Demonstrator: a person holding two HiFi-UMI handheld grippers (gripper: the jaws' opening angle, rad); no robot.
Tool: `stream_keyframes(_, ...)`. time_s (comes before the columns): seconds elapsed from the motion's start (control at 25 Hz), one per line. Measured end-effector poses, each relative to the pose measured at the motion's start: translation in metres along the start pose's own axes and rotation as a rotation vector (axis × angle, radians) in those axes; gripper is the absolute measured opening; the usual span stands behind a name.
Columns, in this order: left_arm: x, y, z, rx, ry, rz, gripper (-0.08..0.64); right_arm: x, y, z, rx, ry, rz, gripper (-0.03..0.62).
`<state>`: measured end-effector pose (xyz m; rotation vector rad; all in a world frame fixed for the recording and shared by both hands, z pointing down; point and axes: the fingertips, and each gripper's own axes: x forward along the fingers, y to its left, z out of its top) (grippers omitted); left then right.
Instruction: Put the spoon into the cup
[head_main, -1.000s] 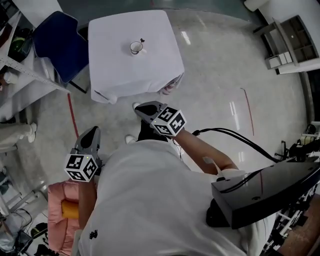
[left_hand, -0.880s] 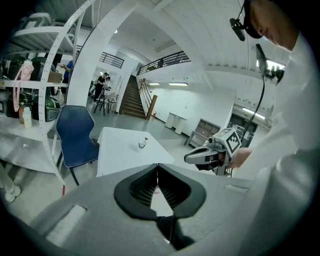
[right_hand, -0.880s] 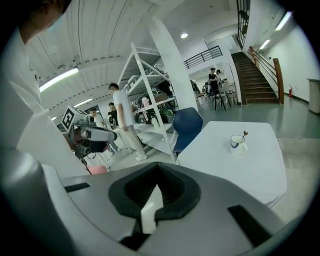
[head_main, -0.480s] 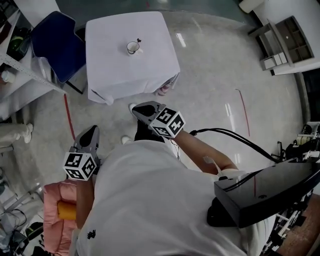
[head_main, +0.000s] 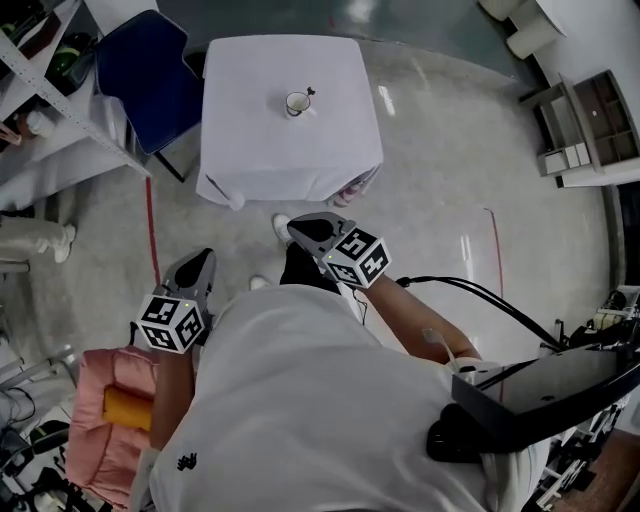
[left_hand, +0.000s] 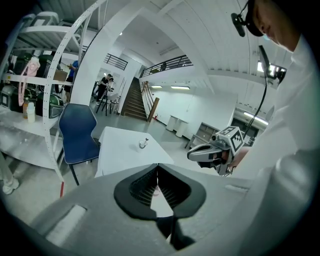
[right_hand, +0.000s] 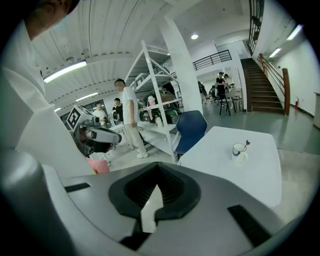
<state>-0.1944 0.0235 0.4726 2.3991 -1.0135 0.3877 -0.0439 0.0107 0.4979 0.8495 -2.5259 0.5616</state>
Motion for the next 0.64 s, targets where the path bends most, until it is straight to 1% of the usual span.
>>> stream_keyframes(0.32,0.003,0.009,-0.002,-0.001,0.022,0.008,0.012,0.008,-0.009,0.001,0.010,-0.008,-0.007,0.008)
stream_keyframes(0.64,0.019,0.028,0.008,-0.017,0.028,0.032,0.012,0.015,-0.046,0.009,0.017,-0.011,-0.035,0.008)
